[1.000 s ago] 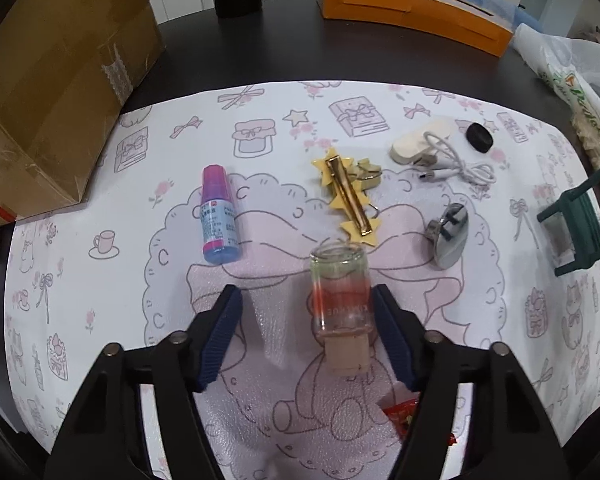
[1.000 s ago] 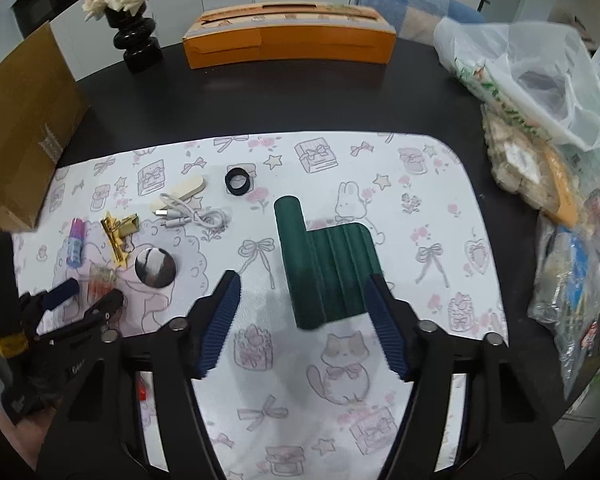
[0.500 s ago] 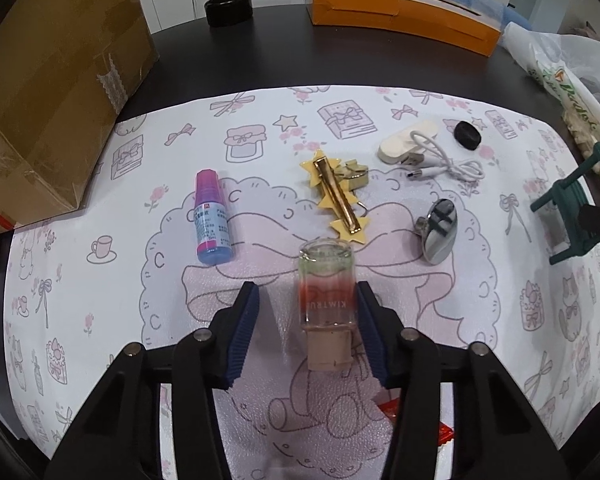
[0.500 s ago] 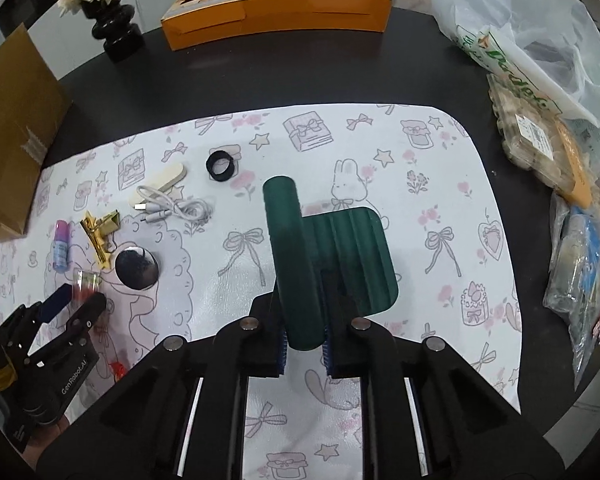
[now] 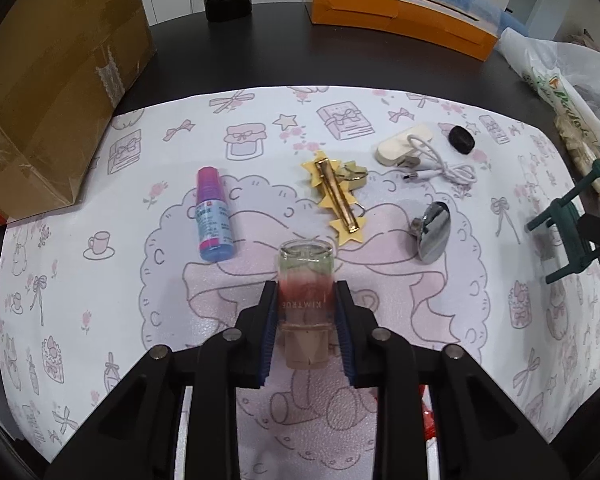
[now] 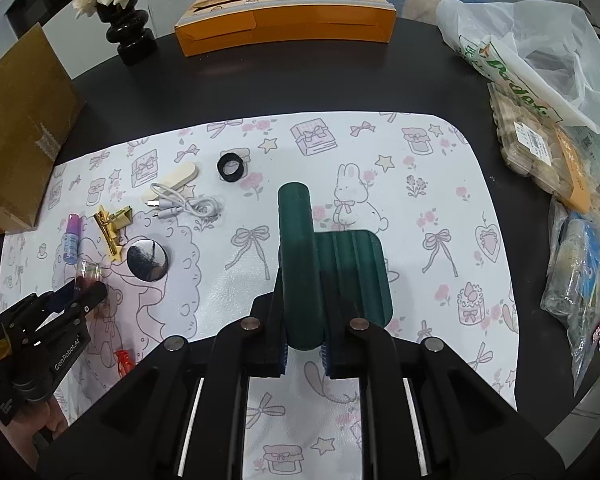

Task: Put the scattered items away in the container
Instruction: 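Grasp the green toy chair with the right tool while the left tool grasps the glass jar, then carry the green chair and glass jar with both tools over the cardboard box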

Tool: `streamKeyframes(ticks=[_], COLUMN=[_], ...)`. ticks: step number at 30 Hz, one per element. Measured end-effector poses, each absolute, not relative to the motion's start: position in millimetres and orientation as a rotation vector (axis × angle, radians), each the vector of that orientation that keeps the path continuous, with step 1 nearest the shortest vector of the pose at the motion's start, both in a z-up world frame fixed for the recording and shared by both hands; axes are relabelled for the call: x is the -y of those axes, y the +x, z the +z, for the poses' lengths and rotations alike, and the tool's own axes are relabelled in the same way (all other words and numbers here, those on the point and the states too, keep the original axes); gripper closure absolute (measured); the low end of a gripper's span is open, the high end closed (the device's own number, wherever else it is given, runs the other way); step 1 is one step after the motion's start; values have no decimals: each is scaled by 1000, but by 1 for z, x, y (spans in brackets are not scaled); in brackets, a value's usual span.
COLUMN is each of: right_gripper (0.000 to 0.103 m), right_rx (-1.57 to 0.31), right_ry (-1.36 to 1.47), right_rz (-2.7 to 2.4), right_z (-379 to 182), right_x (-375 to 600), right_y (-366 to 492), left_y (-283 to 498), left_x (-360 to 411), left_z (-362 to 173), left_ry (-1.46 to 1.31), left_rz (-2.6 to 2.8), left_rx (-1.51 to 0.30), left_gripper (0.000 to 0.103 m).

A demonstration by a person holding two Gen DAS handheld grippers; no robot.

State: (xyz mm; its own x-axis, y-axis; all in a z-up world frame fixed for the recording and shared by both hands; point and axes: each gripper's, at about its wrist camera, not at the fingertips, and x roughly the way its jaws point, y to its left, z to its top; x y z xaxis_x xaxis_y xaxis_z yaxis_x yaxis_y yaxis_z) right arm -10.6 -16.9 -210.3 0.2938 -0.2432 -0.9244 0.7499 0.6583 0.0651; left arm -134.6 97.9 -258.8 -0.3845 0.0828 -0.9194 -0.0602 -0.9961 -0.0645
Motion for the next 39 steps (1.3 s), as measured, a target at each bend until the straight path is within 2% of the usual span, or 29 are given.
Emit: streamKeyframes(ticks=[12,23,39], right_gripper=[91,91,91], right_rx=[-1025,-966,-889], right_ry=[547,511,441], right_rz=[-704,-710,-680], right_z=[-188,-153,-43], right_x=[7,-18,-93], right_y=[-12,-14,3], left_y=[-119,-100,-65], left_x=[-92,-71,-20], left_z=[-221,-165,-57], left_ry=[-1615,-1517,-1328], left_rz=[2543,2574,2672], left_rx=[27,38,105], left_gripper=[76,76,76])
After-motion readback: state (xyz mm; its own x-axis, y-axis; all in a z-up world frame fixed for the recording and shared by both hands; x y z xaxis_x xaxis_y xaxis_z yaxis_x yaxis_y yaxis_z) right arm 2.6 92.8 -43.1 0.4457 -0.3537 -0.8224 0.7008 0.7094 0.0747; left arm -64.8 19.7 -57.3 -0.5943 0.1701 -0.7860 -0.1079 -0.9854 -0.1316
